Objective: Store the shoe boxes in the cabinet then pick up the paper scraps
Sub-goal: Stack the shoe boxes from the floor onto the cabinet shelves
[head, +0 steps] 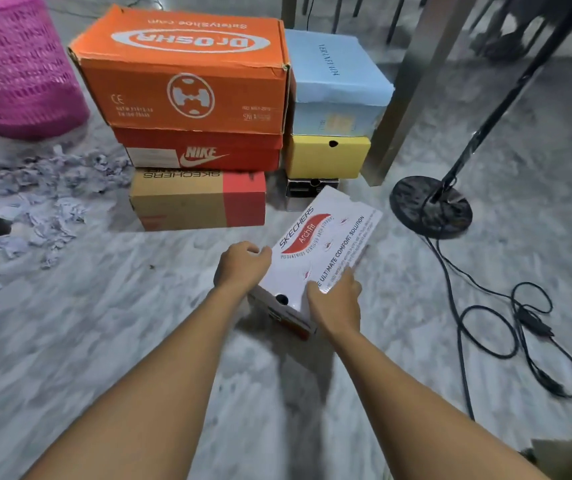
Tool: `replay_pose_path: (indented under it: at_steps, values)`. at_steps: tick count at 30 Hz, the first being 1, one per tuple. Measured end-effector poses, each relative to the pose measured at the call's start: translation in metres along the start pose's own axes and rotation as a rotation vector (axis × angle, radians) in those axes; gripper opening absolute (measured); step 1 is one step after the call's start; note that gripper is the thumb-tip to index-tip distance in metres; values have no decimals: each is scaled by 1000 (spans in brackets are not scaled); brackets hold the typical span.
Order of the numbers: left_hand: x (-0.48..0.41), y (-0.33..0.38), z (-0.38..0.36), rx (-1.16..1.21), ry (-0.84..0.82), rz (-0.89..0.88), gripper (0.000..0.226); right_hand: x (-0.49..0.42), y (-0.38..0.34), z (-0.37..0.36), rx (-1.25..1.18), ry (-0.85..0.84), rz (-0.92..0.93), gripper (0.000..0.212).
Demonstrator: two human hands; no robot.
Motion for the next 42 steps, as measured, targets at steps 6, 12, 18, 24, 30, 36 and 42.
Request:
replay_pose_path:
  at_steps: [6, 12, 18, 24, 30, 36, 42]
  values:
    - [23, -28, -24, 72, -163, 3, 34, 15, 38, 12, -132, -55, 23, 76]
    - [32, -38, -58, 334, -366, 34, 40, 21, 33, 2, -261, -219, 49, 62]
    - [51, -56, -40, 322, -282, 70, 40, 28, 6, 1, -216, -269, 210, 49]
    - [75, -103, -2, 303, -79, 126, 38, 40, -14, -34, -133, -437, 314, 52]
    - [93, -142, 50, 398, 181, 235, 35, 58, -64, -84, -74, -612, 442, 64]
    - [104, -162, 129, 451, 338, 251, 40, 94, -135, -132, -81, -812, 593, 74]
    - [115, -173, 218, 449, 443, 225, 41, 142, -204, -178, -194, -1074, 720, 99]
Point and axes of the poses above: each hand's wrist, its own x-axis away from the middle knuckle, its own z-axis out of the back of the hand, y = z × x, the point moved 9 cm from there along -x, towards the middle knuckle
